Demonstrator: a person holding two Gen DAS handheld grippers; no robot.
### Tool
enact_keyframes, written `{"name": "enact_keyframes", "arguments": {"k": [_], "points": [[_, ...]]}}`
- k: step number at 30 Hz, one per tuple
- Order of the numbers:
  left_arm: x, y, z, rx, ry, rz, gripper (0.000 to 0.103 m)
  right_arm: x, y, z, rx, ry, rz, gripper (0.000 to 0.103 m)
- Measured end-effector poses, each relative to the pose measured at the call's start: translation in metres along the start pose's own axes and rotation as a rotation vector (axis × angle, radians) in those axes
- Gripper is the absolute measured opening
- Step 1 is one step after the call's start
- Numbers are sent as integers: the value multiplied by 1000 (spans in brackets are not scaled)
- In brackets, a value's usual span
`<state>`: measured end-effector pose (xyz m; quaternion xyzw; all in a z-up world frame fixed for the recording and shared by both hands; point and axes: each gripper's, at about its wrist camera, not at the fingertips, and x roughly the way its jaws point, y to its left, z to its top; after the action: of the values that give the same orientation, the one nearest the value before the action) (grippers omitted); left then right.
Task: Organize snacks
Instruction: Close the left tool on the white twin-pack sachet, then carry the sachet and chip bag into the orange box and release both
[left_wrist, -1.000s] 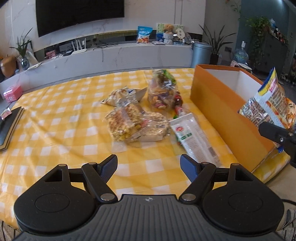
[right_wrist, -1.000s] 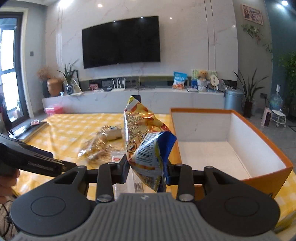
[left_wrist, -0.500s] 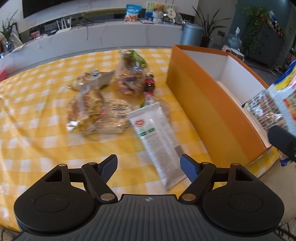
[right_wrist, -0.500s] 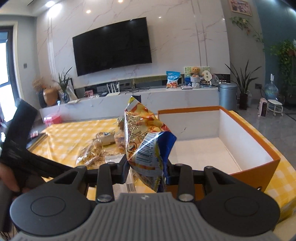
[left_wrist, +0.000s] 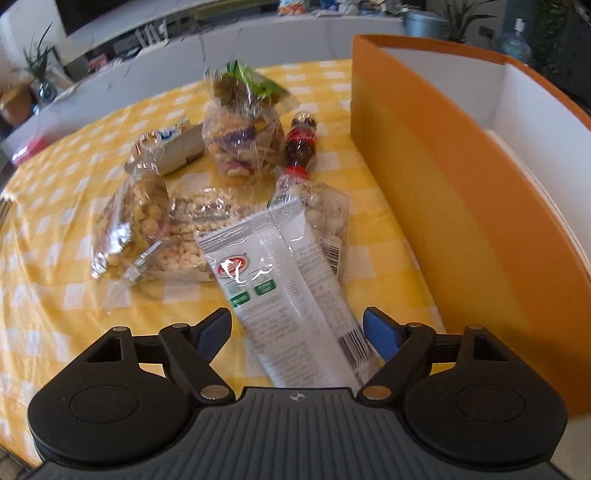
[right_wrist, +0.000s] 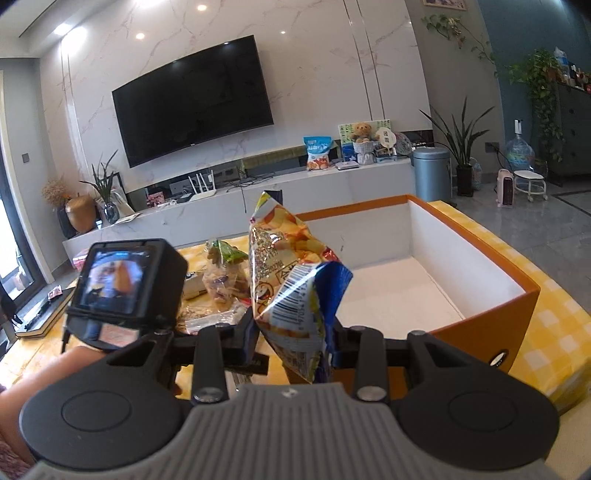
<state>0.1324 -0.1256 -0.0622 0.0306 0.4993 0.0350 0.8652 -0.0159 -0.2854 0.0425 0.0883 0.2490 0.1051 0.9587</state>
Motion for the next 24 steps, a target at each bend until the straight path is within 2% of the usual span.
{"name": "enact_keyframes", "arguments": {"k": [2, 4, 6, 7, 8, 10, 13, 18, 24], "points": [[9, -1, 2, -20, 31, 6, 98, 1, -2, -1, 8, 4, -5, 35], [11, 1, 3, -49, 14, 6, 98, 1, -3, 0, 11, 7, -11, 35], [11, 4, 3, -51, 12, -33, 86, 1, -3, -1, 13, 9, -16, 35], [9, 6, 3, -57, 9, -45, 74, 1, -3, -1, 15, 10, -18, 35], [8, 7, 2, -60, 12, -42, 70, 1, 0, -1, 15, 12, -21, 35], [5, 6, -1, -45, 11, -20, 68, 1, 3, -1, 12, 17, -23, 35], [-5, 9, -8, 2, 8, -42, 67, 0, 5, 0, 7, 16, -24, 35], [-33, 24, -26, 30, -4, -127, 65, 0, 6, -2, 1, 14, -18, 35], [-67, 41, -31, 25, -76, -234, 62, 0, -1, -2, 7, 9, -7, 35]]}}
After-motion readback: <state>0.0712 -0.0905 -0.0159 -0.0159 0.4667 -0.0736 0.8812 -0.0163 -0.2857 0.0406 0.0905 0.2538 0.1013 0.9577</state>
